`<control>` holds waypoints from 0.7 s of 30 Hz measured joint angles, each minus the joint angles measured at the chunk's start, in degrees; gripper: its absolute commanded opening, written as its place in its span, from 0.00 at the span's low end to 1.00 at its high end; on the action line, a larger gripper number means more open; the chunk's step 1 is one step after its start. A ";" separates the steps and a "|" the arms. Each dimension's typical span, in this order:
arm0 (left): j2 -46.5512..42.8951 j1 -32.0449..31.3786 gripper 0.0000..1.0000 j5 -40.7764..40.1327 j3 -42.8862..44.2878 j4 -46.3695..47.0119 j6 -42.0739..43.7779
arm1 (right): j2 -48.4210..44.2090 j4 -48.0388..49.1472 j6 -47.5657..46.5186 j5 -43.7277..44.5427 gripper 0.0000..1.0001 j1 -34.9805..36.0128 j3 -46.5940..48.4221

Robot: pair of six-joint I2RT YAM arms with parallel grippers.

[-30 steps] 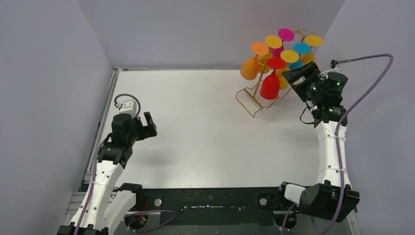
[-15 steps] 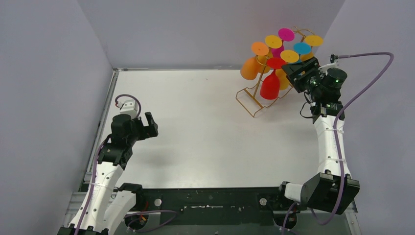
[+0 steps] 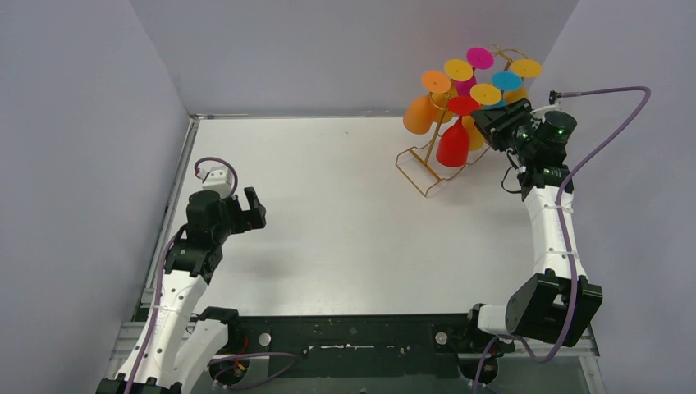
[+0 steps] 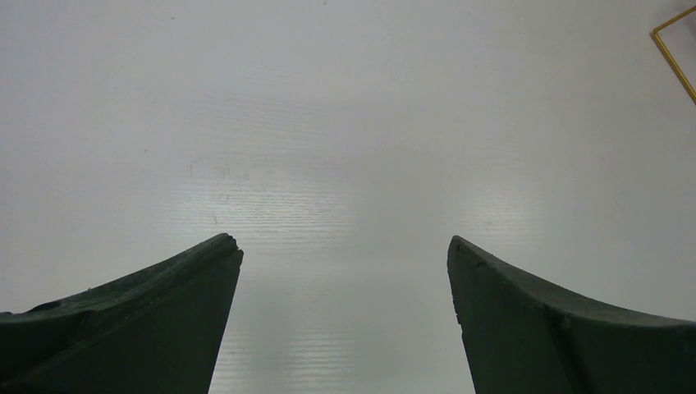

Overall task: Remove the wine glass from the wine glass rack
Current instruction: Pick up the wine glass from the wine rack.

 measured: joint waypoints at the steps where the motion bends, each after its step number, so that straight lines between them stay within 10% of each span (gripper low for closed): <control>1: 0.07 0.00 0.95 0.04 0.00 0.07 0.04 | 0.00 0.39 0.20 -0.17 0.40 0.00 0.00; 21: 1.73 0.00 0.95 0.00 0.00 0.09 0.17 | 4.50 3.08 0.94 -0.02 0.42 0.00 2.19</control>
